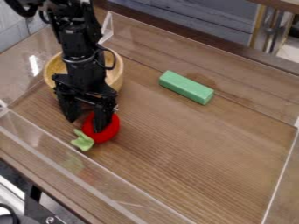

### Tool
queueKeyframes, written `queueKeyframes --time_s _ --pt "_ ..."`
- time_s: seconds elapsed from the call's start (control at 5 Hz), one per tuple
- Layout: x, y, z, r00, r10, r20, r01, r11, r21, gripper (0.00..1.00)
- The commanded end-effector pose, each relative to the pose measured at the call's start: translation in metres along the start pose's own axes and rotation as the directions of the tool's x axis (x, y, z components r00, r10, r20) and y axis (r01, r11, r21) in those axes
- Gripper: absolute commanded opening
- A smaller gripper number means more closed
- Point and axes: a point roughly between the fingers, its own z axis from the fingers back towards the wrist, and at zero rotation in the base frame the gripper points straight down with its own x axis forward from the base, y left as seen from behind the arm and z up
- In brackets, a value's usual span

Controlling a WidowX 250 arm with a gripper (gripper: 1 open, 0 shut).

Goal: Move the red fruit to the right

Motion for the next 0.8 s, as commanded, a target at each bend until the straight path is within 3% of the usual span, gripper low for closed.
queueKeyframes --time_s 0.0,0.4,0.6 --pt "0.013 0.006 0.007 0.999 0.003 0.034 -0.003 1.0 0.017 1.0" --pt "0.019 -0.006 -0.006 0.997 -0.076 0.023 0.076 0.997 0.023 1.0" --pt "0.017 0.006 -0.007 0.999 -0.049 0.021 0.049 0.999 0.016 1.0"
